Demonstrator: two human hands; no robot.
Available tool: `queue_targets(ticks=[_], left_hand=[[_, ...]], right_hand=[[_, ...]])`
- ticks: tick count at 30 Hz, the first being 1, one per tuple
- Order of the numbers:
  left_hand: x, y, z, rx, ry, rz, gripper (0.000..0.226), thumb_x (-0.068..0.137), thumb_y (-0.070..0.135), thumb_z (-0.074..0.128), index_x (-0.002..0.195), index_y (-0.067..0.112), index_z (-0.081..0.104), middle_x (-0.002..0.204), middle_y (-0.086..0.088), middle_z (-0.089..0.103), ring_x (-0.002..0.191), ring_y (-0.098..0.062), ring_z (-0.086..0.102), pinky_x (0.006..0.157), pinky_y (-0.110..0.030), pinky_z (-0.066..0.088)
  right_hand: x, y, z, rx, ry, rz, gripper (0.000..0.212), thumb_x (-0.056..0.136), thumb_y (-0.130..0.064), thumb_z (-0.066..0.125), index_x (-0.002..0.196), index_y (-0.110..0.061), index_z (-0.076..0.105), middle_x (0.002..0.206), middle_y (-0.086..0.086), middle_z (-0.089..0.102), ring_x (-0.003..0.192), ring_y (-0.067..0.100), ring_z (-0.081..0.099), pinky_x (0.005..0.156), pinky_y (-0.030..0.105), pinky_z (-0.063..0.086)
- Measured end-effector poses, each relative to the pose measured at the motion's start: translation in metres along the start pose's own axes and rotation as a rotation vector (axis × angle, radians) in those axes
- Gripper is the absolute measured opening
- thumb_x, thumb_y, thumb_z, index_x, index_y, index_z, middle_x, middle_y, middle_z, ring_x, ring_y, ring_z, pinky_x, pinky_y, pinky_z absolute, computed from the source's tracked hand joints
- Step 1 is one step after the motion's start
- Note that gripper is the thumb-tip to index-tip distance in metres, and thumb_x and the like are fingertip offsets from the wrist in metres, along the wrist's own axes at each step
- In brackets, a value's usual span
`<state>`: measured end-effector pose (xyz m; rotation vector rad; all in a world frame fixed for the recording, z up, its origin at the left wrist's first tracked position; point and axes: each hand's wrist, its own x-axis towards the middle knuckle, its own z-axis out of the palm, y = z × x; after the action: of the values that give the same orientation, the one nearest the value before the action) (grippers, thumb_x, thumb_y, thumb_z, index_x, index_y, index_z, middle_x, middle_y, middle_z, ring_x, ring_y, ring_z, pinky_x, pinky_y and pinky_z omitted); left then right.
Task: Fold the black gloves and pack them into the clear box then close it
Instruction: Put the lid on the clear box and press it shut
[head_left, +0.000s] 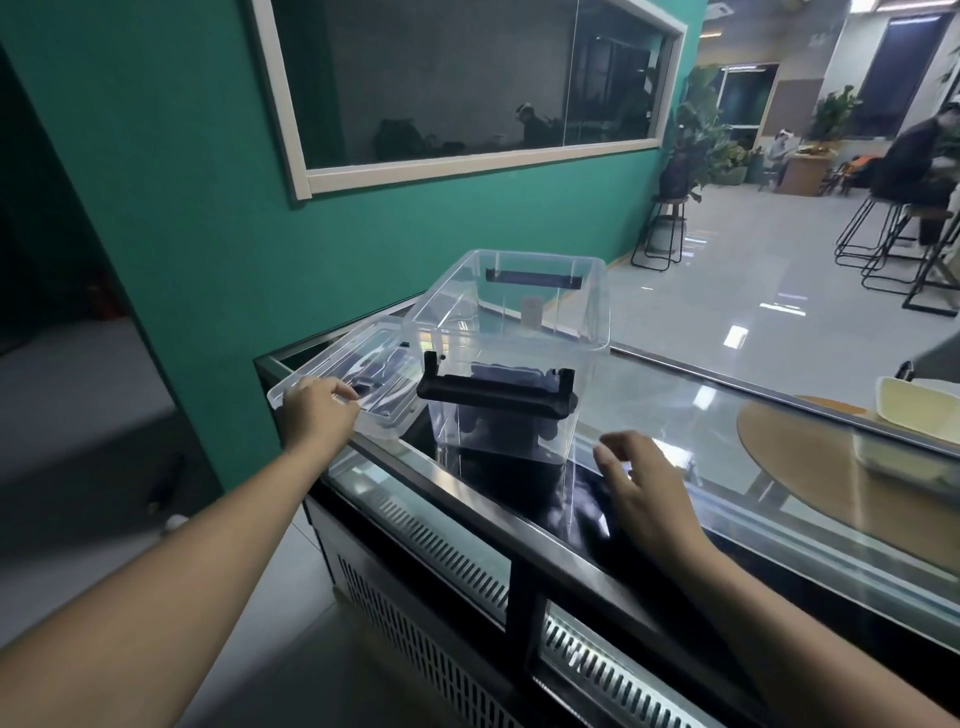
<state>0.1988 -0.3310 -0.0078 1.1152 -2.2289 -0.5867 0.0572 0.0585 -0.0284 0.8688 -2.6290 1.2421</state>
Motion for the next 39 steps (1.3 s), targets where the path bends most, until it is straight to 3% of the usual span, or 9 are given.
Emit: queue_targets(ticks=[2,9,12,14,17,27,31,37,39], left_hand=[[-0.003,-0.004,0.002,-0.025,0.087,-0.052,0.005,0.090,0.024,0.076,0.094,0.025,0.075,0.133,-0.011,0.065,0.129,-0.039,0.055,0.105,-0.047,0.049],[-0.011,-0.019,0.014,-0.574,0.133,-0.608,0.080,0.083,0.032,0.090,0.140,0.010,0.039,0.134,-0.013,0.054,0.110,-0.034,0.061,0.096,-0.049,0.057],[-0.014,-0.017,0.017,-0.905,-0.003,-0.742,0.046,0.095,0.029,0.079,0.126,0.002,0.059,0.102,-0.012,0.071,0.077,-0.022,0.070,0.063,-0.034,0.058],[-0.015,-0.014,0.016,-1.011,-0.066,-0.744,0.020,0.102,0.023,0.069,0.102,0.002,0.067,0.091,-0.011,0.072,0.070,-0.018,0.069,0.052,-0.027,0.057],[-0.016,-0.016,0.013,-1.053,-0.064,-0.747,0.021,0.106,0.019,0.064,0.092,0.003,0.063,0.088,-0.011,0.071,0.069,-0.019,0.069,0.046,-0.023,0.059],[-0.003,-0.009,-0.024,-0.827,0.140,-0.677,0.037,0.109,0.035,0.046,0.109,0.004,0.066,0.083,-0.004,0.061,0.069,-0.024,0.059,0.067,-0.034,0.050],[0.000,0.004,-0.040,-0.717,0.207,-0.584,0.043,0.103,0.035,0.048,0.111,-0.002,0.068,0.101,-0.018,0.072,0.079,-0.028,0.060,0.070,-0.037,0.047],[-0.001,0.044,-0.071,-0.698,0.296,-0.376,0.018,0.099,0.017,0.063,0.112,0.004,0.062,0.107,-0.014,0.073,0.063,-0.009,0.053,0.045,-0.020,0.048],[0.000,0.054,-0.082,-0.690,0.320,-0.295,0.023,0.098,0.019,0.067,0.114,0.007,0.055,0.107,-0.010,0.070,0.067,-0.013,0.059,0.056,-0.025,0.052]], right_hand=[[0.001,0.003,0.004,-0.024,-0.003,0.014,0.026,0.106,-0.034,0.061,0.124,-0.017,0.068,0.124,0.002,0.068,0.121,0.021,0.061,0.104,0.040,0.048],[0.003,0.006,0.011,-0.129,-0.028,0.000,0.033,0.102,-0.042,0.062,0.126,-0.019,0.066,0.127,-0.001,0.066,0.123,0.018,0.057,0.097,0.030,0.040],[0.003,0.008,0.010,-0.128,-0.018,-0.006,0.032,0.102,-0.041,0.063,0.125,-0.019,0.067,0.125,-0.001,0.067,0.121,0.019,0.058,0.098,0.033,0.043],[0.004,0.008,0.011,-0.123,-0.008,-0.007,0.032,0.102,-0.041,0.063,0.124,-0.019,0.067,0.124,-0.001,0.067,0.121,0.018,0.058,0.099,0.034,0.045],[0.004,0.009,0.012,-0.136,-0.007,-0.017,0.032,0.102,-0.041,0.064,0.124,-0.019,0.067,0.123,-0.002,0.067,0.119,0.018,0.059,0.100,0.035,0.046],[0.005,0.011,0.012,-0.128,0.003,-0.038,0.031,0.101,-0.043,0.063,0.121,-0.020,0.067,0.121,-0.003,0.068,0.115,0.018,0.061,0.101,0.038,0.050],[0.005,0.012,0.012,-0.126,0.005,-0.043,0.029,0.101,-0.042,0.064,0.120,-0.020,0.067,0.117,-0.006,0.065,0.114,0.016,0.060,0.097,0.034,0.048],[0.005,0.016,0.013,-0.114,0.004,-0.081,0.028,0.094,-0.044,0.076,0.112,-0.024,0.066,0.106,-0.012,0.060,0.108,0.014,0.059,0.092,0.033,0.047],[0.004,0.016,0.013,-0.113,0.009,-0.090,0.029,0.093,-0.044,0.077,0.111,-0.024,0.067,0.105,-0.010,0.062,0.107,0.015,0.059,0.092,0.033,0.048]])
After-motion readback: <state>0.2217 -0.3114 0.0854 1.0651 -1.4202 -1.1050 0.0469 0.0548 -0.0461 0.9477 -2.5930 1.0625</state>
